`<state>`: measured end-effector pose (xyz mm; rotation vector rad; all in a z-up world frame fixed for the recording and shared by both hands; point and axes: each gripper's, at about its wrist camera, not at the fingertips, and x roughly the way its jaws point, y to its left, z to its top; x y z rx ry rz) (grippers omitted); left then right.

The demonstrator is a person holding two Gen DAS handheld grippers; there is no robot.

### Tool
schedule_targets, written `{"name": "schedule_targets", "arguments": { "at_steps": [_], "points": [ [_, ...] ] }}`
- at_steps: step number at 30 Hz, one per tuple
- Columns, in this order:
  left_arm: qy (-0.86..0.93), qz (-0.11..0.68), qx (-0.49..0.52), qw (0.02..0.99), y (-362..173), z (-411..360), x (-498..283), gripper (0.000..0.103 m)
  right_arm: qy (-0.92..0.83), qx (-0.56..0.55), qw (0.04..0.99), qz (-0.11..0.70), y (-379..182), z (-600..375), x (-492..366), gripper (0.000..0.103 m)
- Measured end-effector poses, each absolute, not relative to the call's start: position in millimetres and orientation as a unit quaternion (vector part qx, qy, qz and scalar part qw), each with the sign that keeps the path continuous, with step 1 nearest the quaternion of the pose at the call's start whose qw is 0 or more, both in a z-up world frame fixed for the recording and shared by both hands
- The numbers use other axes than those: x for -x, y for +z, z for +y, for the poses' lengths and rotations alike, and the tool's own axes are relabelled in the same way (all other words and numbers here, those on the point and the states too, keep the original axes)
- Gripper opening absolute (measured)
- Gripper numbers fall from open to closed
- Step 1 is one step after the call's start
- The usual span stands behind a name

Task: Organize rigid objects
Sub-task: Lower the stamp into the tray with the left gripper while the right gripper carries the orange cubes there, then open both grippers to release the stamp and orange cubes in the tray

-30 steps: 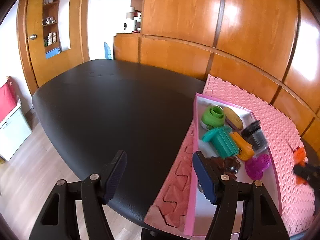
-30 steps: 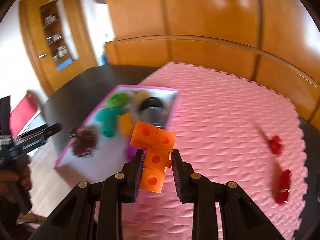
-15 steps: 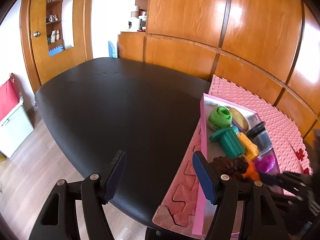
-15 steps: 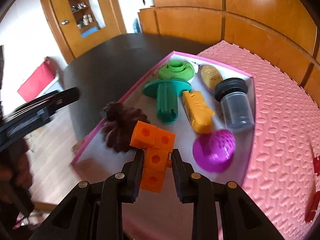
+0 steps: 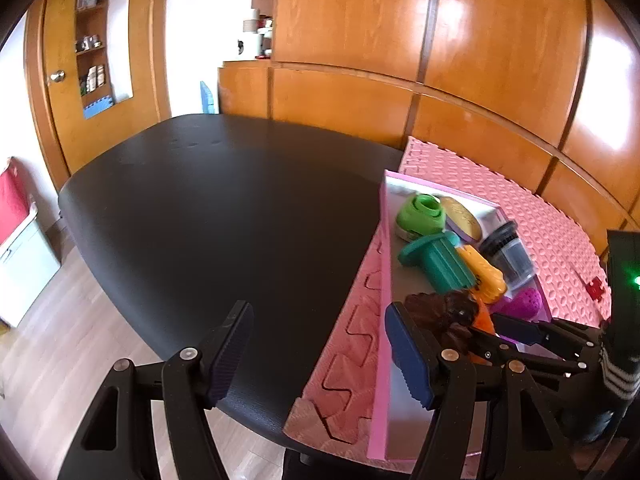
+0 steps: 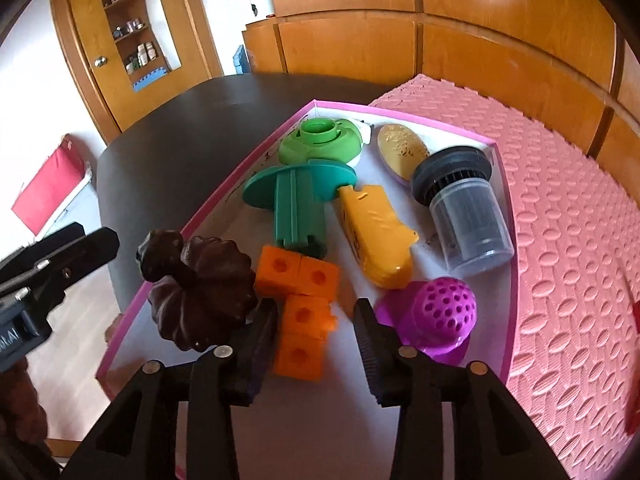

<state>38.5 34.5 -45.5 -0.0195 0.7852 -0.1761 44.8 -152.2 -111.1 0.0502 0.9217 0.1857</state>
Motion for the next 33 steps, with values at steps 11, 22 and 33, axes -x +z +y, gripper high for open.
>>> {"name": "schedule_targets", "arguments": {
  "at_steps": [11,22,33],
  "points": [
    [-0.147,0.398,-0.022,0.905,-51,3,-24,0.038,0.06,-0.048,0.911,0.406,-95,-171,-11,0.041],
    [-0.145,0.384,-0.059,0.91,-56,-38,-58,0.039,0.029,-0.054,0.923,0.379,-86,-186,3,0.041],
    [-0.121,0.378,-0.039,0.917,-47,-26,-49,0.061,0.015,-0.058,0.928,0.367,-82,-192,8,0.041]
  ]
}}
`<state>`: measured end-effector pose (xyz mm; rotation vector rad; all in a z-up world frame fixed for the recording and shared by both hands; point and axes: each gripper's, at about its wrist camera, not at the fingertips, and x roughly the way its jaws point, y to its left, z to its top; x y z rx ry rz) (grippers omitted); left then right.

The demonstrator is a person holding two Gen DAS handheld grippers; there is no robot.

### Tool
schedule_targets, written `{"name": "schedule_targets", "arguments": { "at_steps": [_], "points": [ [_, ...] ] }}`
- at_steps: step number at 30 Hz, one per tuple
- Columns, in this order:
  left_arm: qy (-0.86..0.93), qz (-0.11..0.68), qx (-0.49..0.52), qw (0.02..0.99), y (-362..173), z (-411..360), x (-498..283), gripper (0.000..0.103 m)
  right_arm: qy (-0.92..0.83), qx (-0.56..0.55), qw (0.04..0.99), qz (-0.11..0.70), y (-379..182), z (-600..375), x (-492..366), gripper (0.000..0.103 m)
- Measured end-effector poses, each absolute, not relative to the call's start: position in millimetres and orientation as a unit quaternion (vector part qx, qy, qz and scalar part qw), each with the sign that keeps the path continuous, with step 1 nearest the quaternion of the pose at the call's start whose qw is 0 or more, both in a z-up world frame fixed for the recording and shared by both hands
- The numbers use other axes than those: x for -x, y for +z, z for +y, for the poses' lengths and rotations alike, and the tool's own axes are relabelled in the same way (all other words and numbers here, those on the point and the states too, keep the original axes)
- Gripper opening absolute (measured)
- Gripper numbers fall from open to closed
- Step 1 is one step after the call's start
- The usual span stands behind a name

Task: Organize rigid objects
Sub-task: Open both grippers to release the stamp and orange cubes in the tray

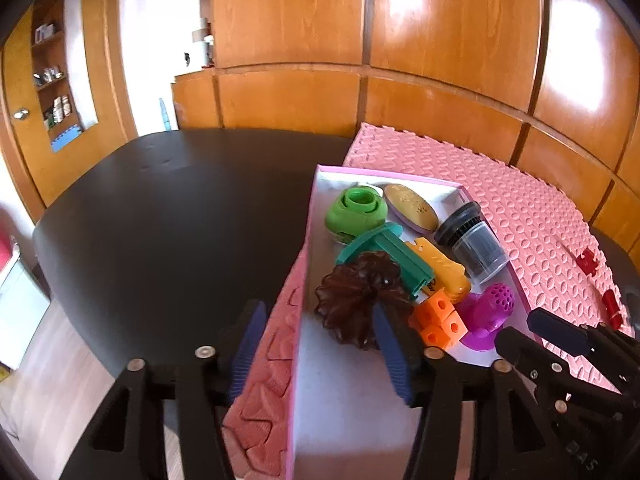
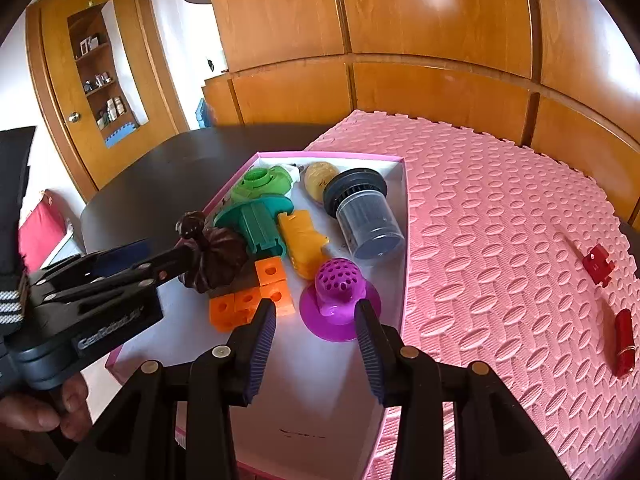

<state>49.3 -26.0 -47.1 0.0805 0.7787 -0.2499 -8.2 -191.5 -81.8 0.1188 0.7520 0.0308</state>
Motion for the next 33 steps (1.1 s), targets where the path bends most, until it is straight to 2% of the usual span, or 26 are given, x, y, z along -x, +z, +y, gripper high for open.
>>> {"name": "schedule_targets", "arguments": {
  "at_steps": [11,33],
  "points": [
    [-0.118,0.364,-0.021,0.924,-33,-15,-26,0.067,0.007,-0.036,0.935,0.352,-75,-183,19,0.044],
    [-0.144,0.367,-0.044,0.918,-33,-36,-8,0.068,-0.029,-0.032,0.94,0.338,-69,-202,28,0.044]
  ]
}}
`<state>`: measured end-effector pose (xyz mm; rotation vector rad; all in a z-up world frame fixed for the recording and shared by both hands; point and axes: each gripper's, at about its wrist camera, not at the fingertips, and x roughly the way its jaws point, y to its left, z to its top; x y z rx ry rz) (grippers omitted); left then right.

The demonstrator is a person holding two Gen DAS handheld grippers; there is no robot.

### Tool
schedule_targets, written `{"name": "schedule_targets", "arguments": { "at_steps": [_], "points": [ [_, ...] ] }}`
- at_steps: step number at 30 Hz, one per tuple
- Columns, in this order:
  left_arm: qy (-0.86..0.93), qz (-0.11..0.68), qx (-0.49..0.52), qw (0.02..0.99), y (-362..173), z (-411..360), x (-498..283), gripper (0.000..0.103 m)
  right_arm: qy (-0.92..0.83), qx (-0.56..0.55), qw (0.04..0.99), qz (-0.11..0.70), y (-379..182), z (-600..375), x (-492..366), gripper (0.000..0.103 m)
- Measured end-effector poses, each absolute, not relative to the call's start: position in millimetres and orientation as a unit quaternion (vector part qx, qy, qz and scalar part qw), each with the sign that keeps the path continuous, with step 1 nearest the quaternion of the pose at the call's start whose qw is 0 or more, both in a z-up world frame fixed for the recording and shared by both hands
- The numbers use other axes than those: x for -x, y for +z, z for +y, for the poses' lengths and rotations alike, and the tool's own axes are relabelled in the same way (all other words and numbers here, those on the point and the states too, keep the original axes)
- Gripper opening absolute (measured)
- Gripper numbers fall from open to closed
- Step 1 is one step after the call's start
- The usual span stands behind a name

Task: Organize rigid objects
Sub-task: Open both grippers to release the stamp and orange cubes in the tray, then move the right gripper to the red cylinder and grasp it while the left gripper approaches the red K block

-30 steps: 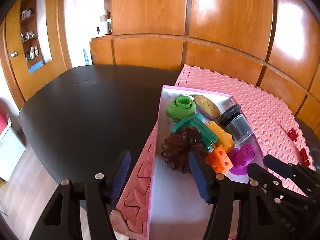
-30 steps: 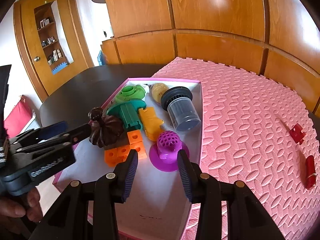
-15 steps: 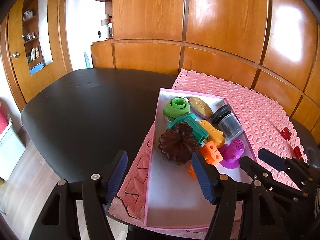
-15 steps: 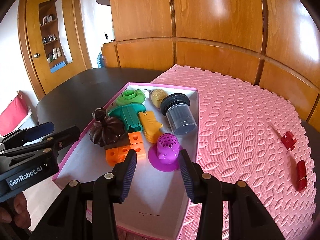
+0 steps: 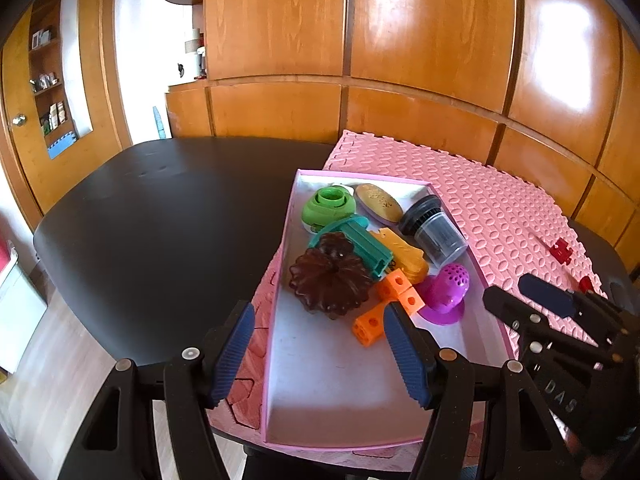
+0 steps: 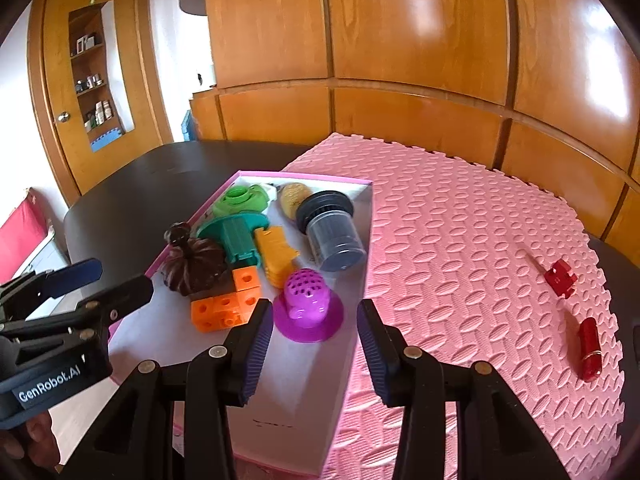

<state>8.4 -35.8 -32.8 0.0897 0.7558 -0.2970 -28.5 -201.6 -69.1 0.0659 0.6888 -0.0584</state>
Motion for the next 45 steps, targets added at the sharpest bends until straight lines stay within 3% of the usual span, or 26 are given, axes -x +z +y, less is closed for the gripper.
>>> {"name": "schedule_targets", "arguments": {
  "at_steps": [14,27,39,45],
  "points": [
    [-0.166,0.363,-0.067,0.914,-29,-55,-4,0.068,-0.08,-0.07,0.935,0.339,-54,-271,39,0.043],
    [-0.209,0.35,-0.104,0.907,-23,-93,4,0.07,-0.202,-0.102,0.907,0.355,-50,-416,65,0.043],
    [-0.287,0.334,-0.142,0.886,-6,-165,10,0.07,-0.296,-0.324,0.837,0.327,-78,-527,117,0.043],
    [-0.334,0.359,-0.156,0.857,-14,-221,2,0.07,-0.29,-0.346,0.83,0.328,-80,-526,118,0.043]
  ]
}}
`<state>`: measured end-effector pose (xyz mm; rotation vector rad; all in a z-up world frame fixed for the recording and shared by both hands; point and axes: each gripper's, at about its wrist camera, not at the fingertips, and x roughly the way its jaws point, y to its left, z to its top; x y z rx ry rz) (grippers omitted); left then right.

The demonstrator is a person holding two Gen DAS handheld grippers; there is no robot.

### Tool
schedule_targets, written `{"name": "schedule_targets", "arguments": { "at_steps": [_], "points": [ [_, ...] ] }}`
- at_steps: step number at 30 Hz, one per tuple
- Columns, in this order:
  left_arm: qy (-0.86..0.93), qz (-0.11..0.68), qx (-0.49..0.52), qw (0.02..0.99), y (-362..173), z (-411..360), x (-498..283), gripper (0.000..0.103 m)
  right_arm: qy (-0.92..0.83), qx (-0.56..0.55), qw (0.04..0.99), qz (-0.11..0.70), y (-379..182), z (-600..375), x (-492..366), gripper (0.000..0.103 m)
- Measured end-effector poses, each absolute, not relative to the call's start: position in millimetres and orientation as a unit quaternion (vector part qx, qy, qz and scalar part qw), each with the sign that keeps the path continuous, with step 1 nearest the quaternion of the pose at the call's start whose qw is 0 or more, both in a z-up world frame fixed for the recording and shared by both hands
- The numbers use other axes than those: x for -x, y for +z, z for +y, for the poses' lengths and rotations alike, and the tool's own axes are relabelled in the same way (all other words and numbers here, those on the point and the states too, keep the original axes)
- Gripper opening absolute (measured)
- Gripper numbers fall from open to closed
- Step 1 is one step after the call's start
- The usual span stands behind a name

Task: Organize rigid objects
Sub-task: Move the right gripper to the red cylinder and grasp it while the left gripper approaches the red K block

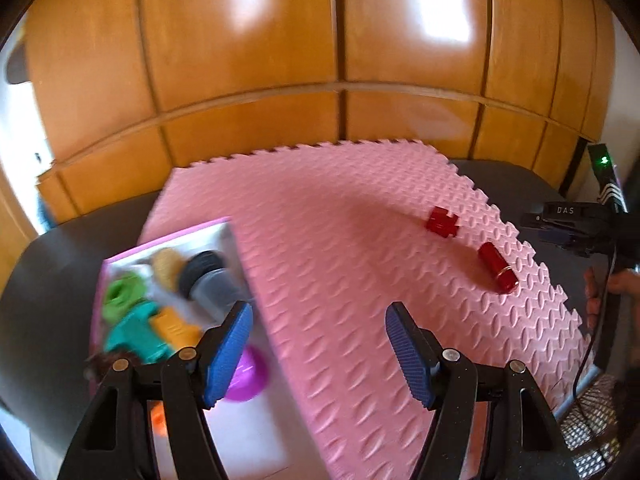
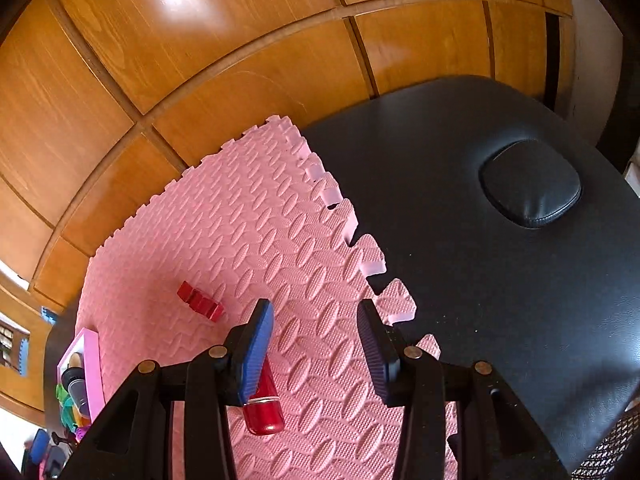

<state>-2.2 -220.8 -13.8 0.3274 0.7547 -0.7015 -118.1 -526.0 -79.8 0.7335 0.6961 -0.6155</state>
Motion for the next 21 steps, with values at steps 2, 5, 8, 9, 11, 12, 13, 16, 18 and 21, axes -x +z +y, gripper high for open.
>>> {"name": "schedule_targets", "arguments": {
  "at_steps": [2,5,8,9,11,12,13,16,18,21],
  "points": [
    [-0.351,0.371,-0.148,0.847,-17,-240,-3,0.07,-0.29,-0.348,0.831,0.322,-77,-527,120,0.043],
    [-0.366,0.375,-0.155,0.837,-22,-270,-6,0.07,-0.293,-0.351,0.83,0.319,-76,-529,122,0.044],
    [-0.385,0.376,-0.17,0.825,-31,-306,-7,0.07,-0.29,-0.36,0.827,0.321,-77,-531,121,0.044],
    [-0.39,0.377,-0.175,0.822,-34,-316,-8,0.071,-0.288,-0.361,0.827,0.321,-77,-531,121,0.044],
    [-0.398,0.378,-0.186,0.815,-41,-338,-10,0.08,-0.287,-0.363,0.826,0.322,-77,-531,121,0.044],
    [-0.402,0.377,-0.188,0.813,-43,-346,-11,0.083,-0.285,-0.364,0.826,0.322,-77,-531,121,0.044],
    [-0.406,0.374,-0.194,0.811,-46,-357,-13,0.083,-0.284,-0.365,0.825,0.323,-77,-531,121,0.044],
    [-0.42,0.369,-0.209,0.802,-53,-383,-17,0.083,-0.28,-0.373,0.821,0.329,-80,-532,119,0.044],
    [-0.426,0.365,-0.215,0.799,-57,-395,-20,0.083,-0.275,-0.378,0.819,0.332,-82,-533,118,0.044],
    [-0.439,0.361,-0.215,0.794,-64,-413,-26,0.083,-0.271,-0.381,0.817,0.337,-84,-533,116,0.044]
  ]
}}
